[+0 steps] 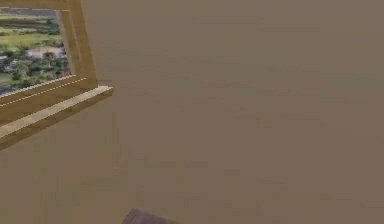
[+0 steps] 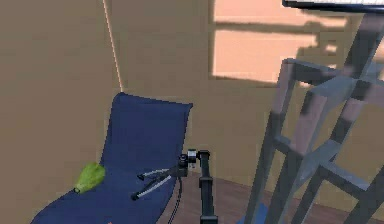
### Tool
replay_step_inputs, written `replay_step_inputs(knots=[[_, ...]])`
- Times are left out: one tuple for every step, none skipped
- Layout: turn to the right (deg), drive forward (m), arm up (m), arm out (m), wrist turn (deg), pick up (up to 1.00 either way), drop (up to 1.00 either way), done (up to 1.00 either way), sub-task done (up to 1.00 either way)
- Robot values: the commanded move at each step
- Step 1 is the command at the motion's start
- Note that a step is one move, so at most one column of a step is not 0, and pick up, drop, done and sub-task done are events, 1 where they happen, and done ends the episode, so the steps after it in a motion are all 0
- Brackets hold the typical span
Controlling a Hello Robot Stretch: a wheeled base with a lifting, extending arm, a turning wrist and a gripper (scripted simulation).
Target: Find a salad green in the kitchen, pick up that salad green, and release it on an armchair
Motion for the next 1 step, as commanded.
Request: replay_step_inputs(knots=[[0.0,0.0,0.1,0.0,0.0,0.0,0.0,0.0,0.0]])
